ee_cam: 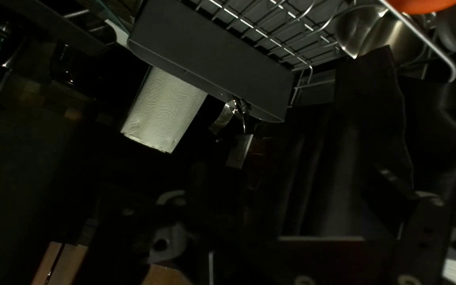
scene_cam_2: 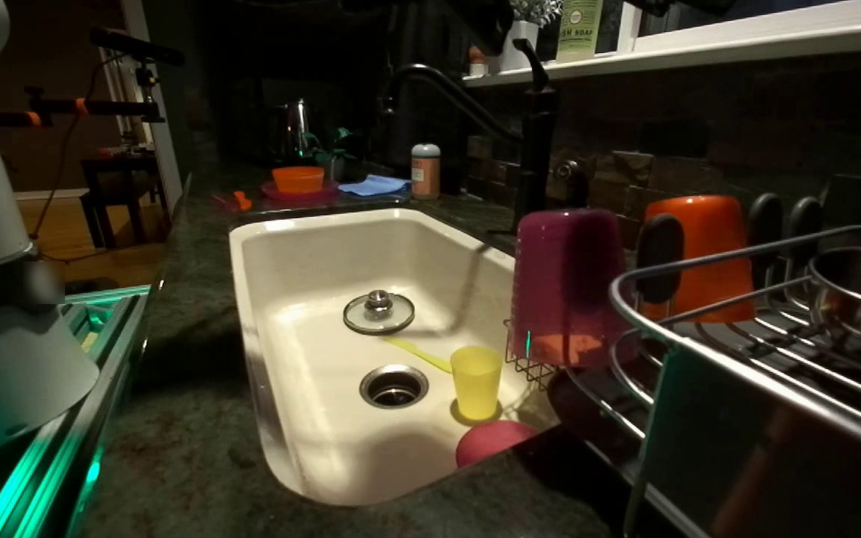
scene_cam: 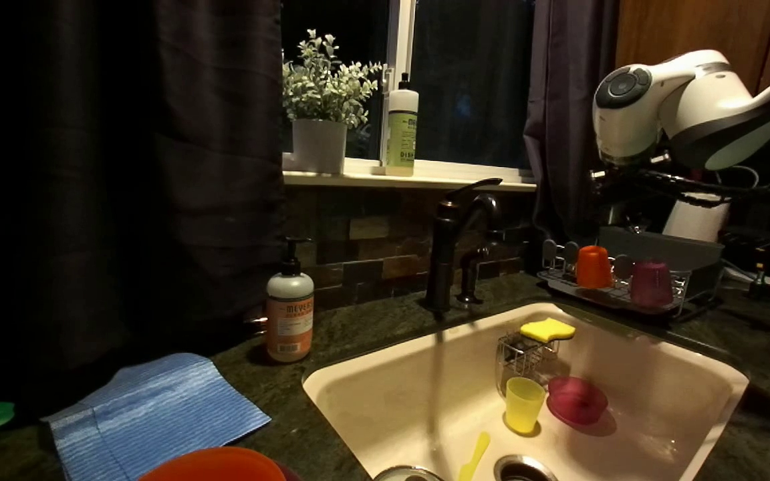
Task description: Put the orange cup on the dishrack.
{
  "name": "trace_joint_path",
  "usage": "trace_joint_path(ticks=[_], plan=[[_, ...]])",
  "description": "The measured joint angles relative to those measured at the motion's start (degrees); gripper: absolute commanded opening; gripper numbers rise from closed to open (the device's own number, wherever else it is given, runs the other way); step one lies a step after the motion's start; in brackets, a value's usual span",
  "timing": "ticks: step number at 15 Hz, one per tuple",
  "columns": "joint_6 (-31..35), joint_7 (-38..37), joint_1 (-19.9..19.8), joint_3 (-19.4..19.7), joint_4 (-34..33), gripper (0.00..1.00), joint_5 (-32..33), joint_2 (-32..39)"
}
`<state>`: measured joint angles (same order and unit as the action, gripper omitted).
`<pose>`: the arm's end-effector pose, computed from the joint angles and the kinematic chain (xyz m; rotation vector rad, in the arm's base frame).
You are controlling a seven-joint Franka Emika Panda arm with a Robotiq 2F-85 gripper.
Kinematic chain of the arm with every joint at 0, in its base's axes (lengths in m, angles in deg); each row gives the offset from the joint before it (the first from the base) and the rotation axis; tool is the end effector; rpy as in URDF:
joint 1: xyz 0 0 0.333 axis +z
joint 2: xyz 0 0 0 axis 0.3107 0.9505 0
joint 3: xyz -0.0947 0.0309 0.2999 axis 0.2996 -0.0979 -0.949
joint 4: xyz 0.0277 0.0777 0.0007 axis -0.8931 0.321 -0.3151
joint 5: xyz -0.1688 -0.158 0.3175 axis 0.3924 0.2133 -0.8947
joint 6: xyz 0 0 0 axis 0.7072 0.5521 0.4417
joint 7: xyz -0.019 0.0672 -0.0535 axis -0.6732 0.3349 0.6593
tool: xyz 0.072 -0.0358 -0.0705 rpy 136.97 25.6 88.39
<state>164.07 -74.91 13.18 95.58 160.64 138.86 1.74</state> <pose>0.4407 -0.1319 0.4248 1.9293 -0.9032 0.9133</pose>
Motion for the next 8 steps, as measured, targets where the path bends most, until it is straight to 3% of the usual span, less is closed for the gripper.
trace_joint_path(ticks=[4, 8], plan=[[1.6, 9.5, -0.1, 2.2, 0.6, 1.00, -3.9, -3.6], [6.6, 12.5, -0.7, 4.7, 2.1, 1.00, -7.9, -6.1]])
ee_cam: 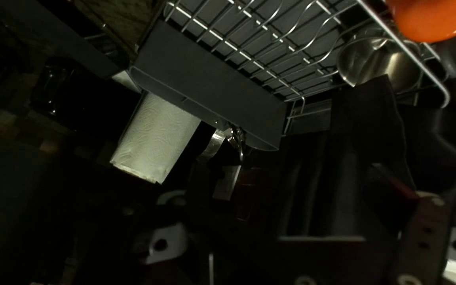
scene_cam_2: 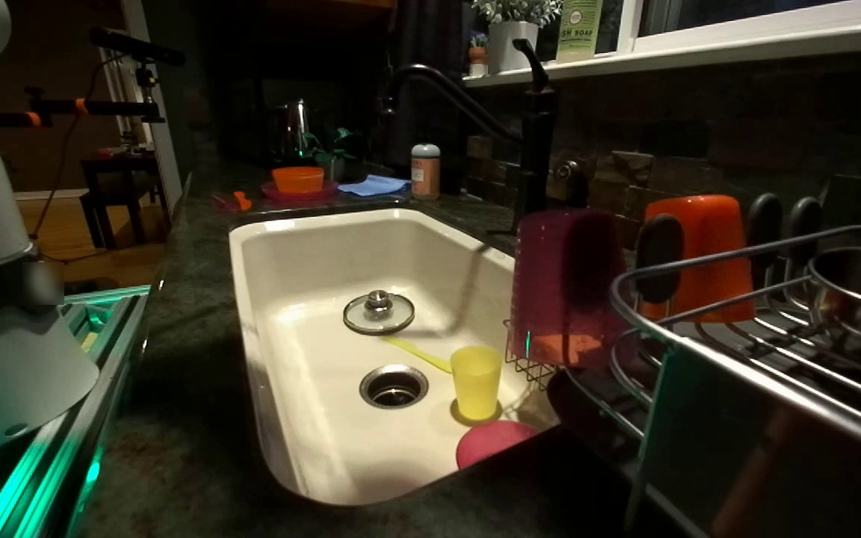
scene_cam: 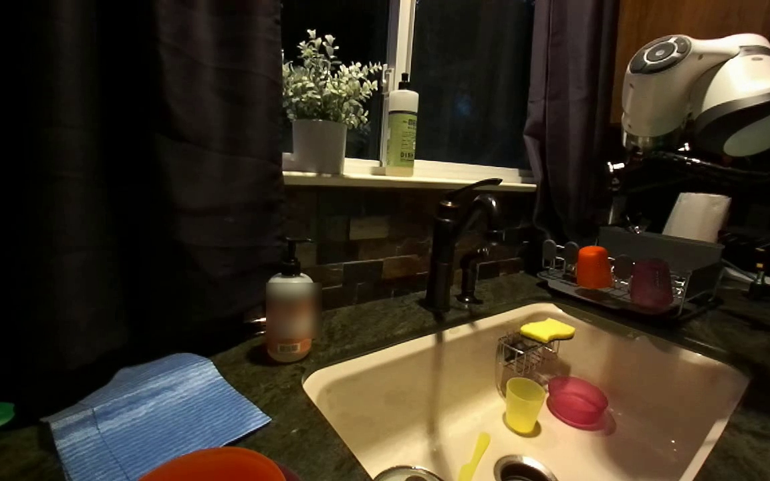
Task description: Put the orange cup on the dishrack.
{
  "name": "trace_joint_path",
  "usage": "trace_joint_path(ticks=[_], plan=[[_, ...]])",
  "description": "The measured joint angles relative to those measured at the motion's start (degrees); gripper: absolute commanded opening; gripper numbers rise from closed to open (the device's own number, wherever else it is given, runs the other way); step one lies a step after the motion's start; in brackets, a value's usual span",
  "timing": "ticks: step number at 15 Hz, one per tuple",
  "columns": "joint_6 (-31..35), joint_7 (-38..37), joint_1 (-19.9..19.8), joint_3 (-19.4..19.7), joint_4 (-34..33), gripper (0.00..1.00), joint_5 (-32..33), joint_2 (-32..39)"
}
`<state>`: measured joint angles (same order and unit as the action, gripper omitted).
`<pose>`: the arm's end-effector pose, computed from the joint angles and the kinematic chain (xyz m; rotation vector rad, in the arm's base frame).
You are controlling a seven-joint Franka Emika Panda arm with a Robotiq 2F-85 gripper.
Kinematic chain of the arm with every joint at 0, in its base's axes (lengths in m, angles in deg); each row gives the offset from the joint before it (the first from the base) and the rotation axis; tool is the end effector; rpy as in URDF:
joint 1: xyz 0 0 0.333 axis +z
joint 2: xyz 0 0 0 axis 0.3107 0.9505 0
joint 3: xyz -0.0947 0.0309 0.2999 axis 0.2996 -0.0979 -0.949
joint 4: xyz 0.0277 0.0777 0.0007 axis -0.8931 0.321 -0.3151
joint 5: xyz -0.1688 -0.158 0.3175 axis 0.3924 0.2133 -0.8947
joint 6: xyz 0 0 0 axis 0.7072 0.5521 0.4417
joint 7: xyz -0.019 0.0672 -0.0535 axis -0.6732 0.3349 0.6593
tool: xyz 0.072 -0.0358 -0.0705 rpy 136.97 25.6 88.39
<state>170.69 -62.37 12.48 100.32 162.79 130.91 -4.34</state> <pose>0.4146 -0.1541 0.4485 2.0822 -0.9255 0.8403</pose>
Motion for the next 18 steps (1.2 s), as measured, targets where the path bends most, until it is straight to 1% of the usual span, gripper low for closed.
trace_joint_path(ticks=[4, 7, 11, 15, 18], plan=[[7.1, 0.4, -1.1, 2.2, 2.0, 1.00, -5.2, -1.9], [9.7, 1.8, -2.1, 2.4, 3.2, 1.00, -8.2, -3.0], [9.8, 5.5, -3.0, 2.1, 3.9, 1.00, -10.5, -4.4], [9.8, 9.5, -4.2, 1.4, 4.0, 1.00, -11.6, -4.9], [10.5, 14.3, -4.2, 1.3, 4.4, 1.00, -15.2, -4.9]])
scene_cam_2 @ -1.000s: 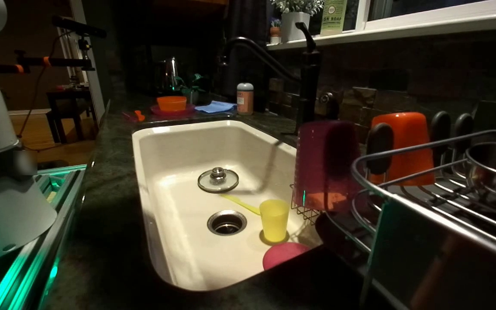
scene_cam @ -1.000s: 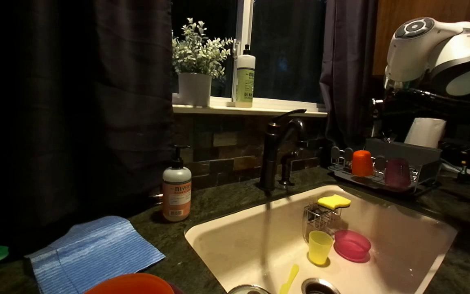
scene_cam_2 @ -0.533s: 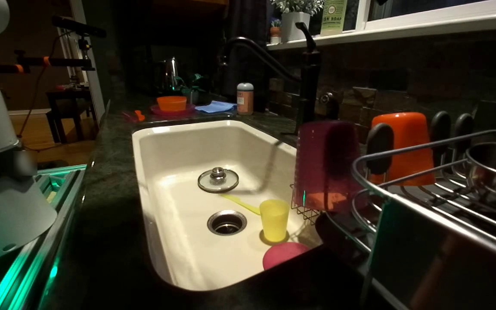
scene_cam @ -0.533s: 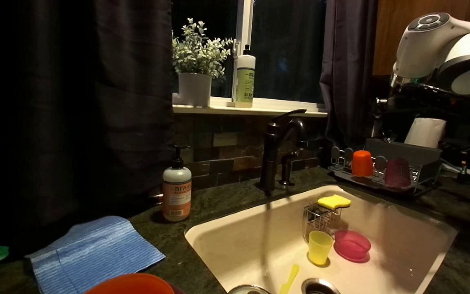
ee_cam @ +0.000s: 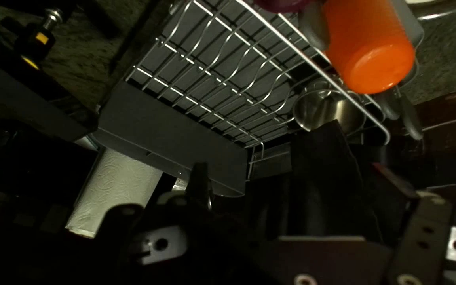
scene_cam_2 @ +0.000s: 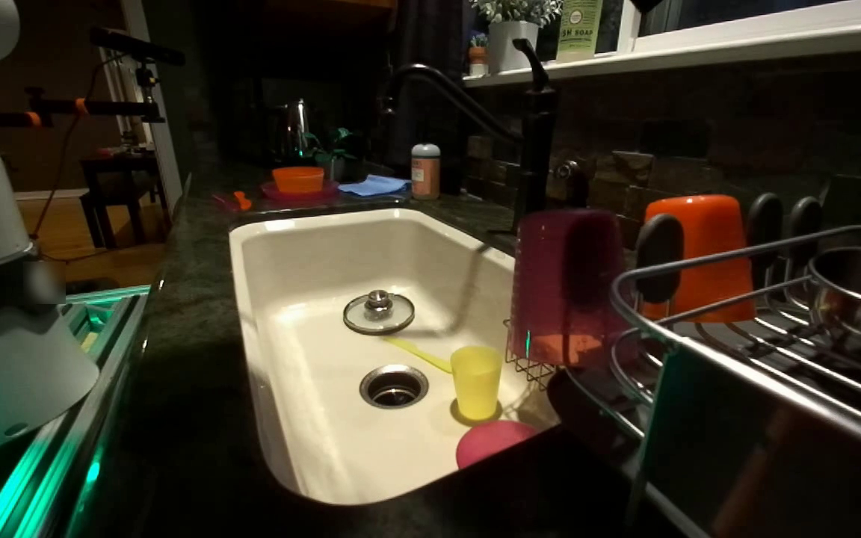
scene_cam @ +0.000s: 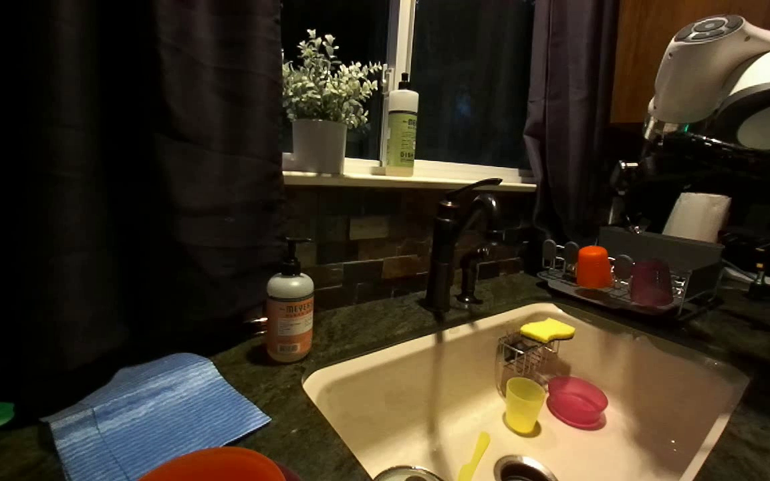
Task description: Put the orange cup on the dishrack.
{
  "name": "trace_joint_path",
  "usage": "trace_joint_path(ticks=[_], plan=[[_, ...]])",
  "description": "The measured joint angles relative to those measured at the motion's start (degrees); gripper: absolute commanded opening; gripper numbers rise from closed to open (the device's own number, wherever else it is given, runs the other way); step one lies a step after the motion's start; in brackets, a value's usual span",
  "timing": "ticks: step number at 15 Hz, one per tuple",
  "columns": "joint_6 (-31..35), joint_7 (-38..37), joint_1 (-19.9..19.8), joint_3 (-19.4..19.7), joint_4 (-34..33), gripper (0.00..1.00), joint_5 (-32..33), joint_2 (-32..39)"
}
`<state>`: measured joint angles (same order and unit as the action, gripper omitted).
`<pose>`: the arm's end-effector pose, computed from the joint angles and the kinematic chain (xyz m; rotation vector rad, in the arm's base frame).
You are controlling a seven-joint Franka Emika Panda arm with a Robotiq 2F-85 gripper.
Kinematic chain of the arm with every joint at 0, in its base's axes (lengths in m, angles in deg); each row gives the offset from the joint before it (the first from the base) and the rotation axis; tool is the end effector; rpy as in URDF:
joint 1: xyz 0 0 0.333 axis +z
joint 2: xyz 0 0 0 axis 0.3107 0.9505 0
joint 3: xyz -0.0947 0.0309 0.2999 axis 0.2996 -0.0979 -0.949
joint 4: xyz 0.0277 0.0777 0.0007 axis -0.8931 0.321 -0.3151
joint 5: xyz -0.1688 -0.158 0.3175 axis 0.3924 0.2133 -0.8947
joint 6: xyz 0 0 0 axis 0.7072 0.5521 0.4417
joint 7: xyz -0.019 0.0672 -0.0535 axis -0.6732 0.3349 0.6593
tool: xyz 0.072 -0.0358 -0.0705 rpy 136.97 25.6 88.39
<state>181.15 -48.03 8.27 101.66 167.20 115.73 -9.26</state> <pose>0.3880 -0.1628 0.4534 2.3237 -0.9851 0.8031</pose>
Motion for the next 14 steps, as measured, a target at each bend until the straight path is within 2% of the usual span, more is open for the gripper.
trace_joint_path(ticks=[6, 11, 14], plan=[[2.1, 12.8, -0.2, -0.3, 1.3, 1.00, -10.3, -0.1], [2.1, 15.2, -3.7, -4.1, 1.4, 1.00, -10.3, -0.4], [2.2, 15.3, -4.2, -5.2, 1.8, 1.00, -10.3, -0.8]])
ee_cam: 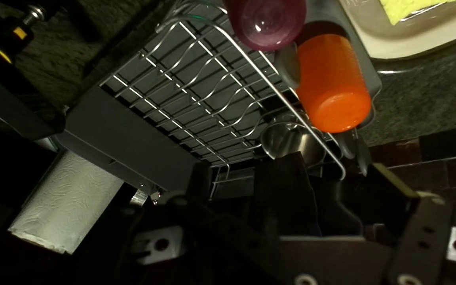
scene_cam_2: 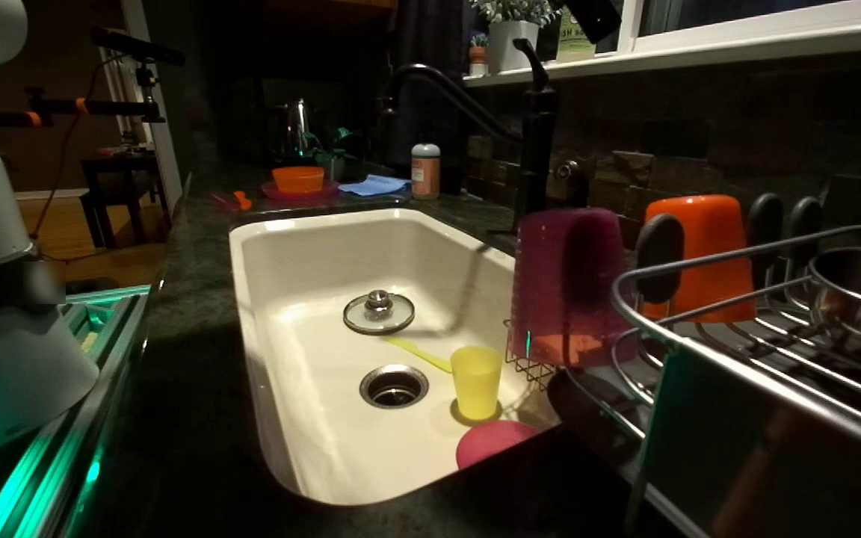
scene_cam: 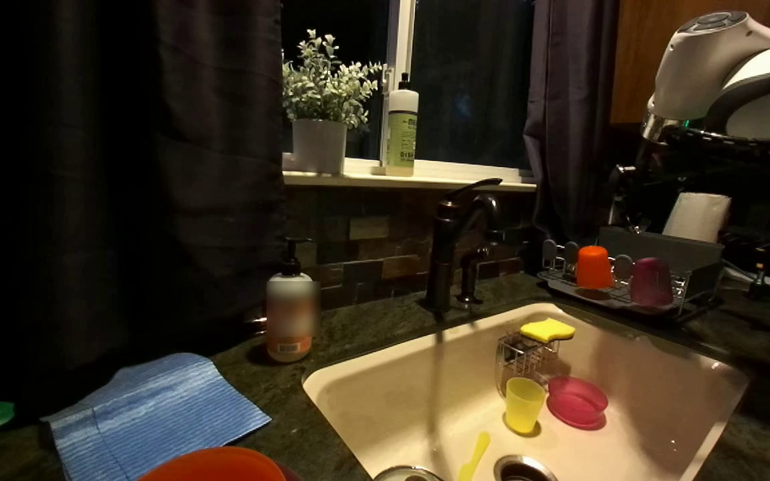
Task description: Put the orange cup on the dishrack.
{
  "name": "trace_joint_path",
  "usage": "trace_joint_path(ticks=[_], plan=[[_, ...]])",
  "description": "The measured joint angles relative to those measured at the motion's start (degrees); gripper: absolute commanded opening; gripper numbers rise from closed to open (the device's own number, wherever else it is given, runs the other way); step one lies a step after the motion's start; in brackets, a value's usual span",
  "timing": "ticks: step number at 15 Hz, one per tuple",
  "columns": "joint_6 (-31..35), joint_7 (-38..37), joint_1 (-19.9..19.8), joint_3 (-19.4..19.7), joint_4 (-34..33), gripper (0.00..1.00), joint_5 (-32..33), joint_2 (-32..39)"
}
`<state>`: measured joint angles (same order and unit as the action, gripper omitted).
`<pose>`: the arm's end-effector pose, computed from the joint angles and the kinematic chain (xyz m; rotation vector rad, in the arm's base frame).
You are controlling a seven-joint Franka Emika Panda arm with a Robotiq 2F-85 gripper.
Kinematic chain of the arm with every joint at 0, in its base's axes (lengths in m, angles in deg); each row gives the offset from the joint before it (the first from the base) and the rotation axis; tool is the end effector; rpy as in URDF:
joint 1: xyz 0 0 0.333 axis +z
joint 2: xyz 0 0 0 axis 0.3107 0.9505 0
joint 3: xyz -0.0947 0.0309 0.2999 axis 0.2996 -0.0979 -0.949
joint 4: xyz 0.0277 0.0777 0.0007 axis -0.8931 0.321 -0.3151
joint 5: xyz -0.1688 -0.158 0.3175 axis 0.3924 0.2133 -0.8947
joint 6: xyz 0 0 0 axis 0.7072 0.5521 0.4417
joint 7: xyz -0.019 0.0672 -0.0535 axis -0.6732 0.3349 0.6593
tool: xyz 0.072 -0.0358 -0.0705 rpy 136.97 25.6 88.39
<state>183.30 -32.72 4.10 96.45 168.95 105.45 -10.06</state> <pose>0.3863 -0.1488 0.4511 2.4557 -0.8043 0.7121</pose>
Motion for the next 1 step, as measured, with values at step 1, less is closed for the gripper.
trace_joint_path(ticks=[1], plan=[[0.0, 0.0, 0.0, 0.0, 0.0, 1.00, 0.0, 0.0]])
